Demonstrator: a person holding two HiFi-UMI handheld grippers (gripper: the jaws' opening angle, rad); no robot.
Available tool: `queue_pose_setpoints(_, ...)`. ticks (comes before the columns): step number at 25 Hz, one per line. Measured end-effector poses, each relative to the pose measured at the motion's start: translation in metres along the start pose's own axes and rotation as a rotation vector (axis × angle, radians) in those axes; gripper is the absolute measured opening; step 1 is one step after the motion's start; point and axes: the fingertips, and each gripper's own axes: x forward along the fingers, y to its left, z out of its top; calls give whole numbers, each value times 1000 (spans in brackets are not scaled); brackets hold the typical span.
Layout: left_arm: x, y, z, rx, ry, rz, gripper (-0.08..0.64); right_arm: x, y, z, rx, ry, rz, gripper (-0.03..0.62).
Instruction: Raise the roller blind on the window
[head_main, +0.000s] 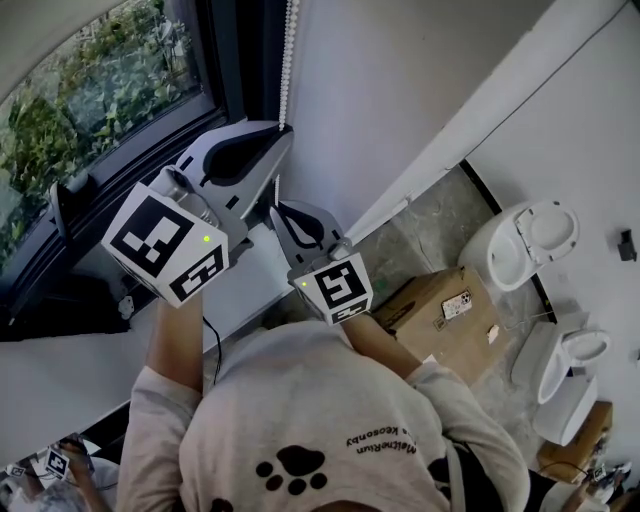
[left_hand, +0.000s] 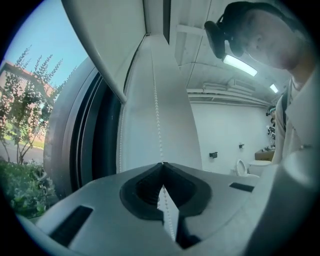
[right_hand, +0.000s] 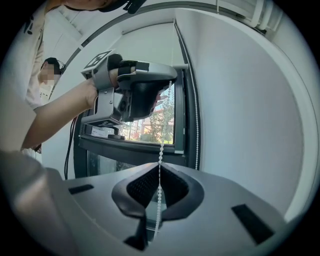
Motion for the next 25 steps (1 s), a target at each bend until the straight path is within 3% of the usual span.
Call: queue_pose_setpoints(25,-8,-1,-89,-105,-5,70,8,8,6,-89,29,161,35,12)
